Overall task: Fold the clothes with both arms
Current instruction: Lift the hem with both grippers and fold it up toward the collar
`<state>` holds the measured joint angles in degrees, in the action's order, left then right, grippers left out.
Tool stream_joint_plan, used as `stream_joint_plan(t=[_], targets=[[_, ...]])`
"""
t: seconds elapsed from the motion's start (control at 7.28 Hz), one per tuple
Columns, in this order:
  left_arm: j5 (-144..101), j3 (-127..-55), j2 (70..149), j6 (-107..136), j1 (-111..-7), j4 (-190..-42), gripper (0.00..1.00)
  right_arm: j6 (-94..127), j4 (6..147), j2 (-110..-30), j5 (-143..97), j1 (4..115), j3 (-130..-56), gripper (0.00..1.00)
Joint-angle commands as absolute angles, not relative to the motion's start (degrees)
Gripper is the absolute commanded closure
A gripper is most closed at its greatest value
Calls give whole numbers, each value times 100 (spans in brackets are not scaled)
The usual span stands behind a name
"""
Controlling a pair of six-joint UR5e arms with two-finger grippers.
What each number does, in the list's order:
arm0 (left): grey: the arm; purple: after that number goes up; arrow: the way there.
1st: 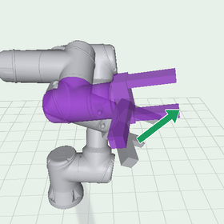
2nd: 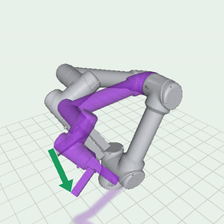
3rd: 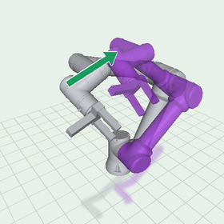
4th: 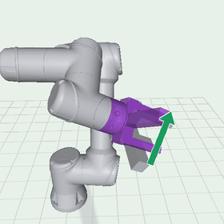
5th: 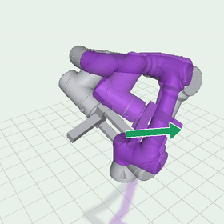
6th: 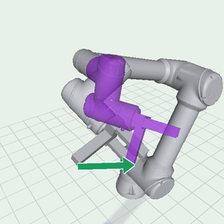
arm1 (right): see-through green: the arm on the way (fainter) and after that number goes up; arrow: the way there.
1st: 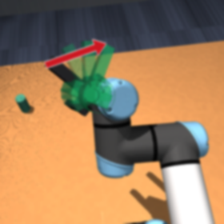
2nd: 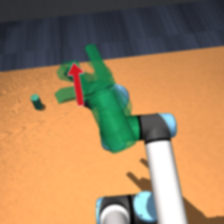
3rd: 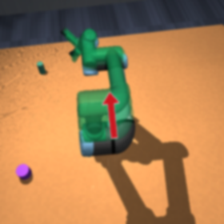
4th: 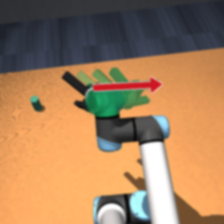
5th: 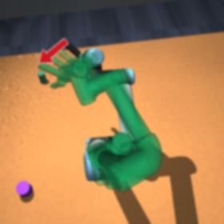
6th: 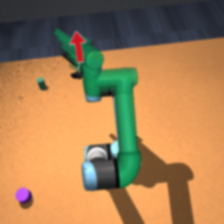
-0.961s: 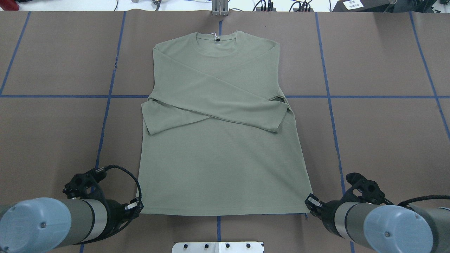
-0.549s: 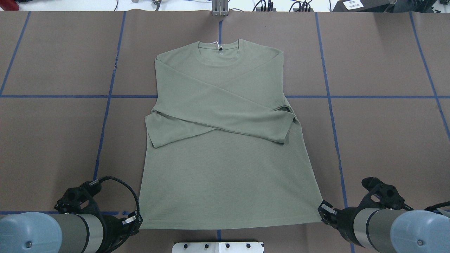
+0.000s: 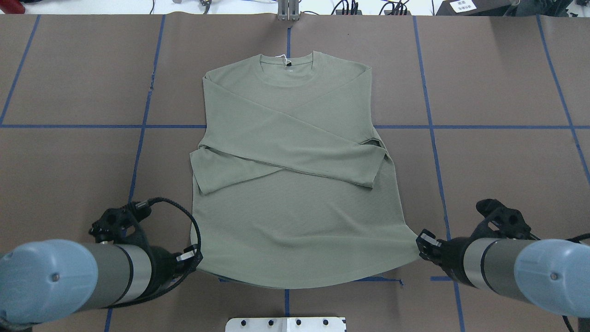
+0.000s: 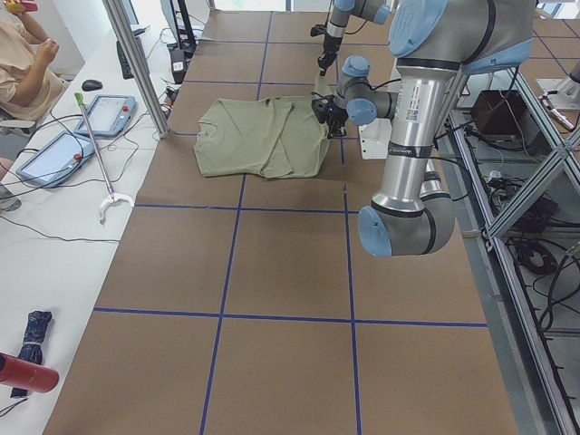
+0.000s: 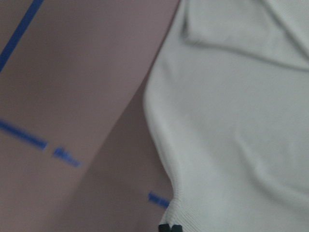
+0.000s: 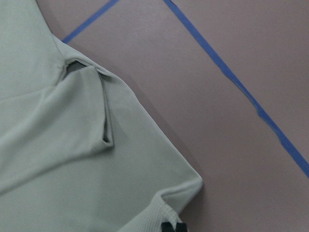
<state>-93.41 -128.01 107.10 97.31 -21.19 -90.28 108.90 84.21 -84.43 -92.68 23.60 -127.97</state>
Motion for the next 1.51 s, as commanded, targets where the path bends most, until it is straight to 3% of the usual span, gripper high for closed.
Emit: stream_joint_plan(t=[0.0, 0.27, 0.55, 0.69, 0.96, 1.37], targets=[[-9352, -11582, 11117, 8651, -3248, -9819, 100, 9296, 9016, -6774, -9868, 3861, -11170, 100], [-9334, -10498, 11205, 8378, -3944, -10764, 100, 8179, 8939, -6085, -9870, 4690, -9885, 100], [-9281, -9437, 11757, 8288, -4191, -11089, 100, 8086, 8643, -5041, -9835, 4790, -8349, 100], [-9125, -9048, 11768, 8288, -4262, -11631, 100, 8095, 7970, -5001, -9826, 4790, -7871, 100], [-8860, -8405, 11856, 8288, -4298, -12503, 100, 8086, 7428, -4948, -9826, 4781, -7366, 100], [-8666, -8148, 12145, 8218, -4359, -12727, 100, 8086, 7418, -4746, -9800, 4773, -7058, 100]])
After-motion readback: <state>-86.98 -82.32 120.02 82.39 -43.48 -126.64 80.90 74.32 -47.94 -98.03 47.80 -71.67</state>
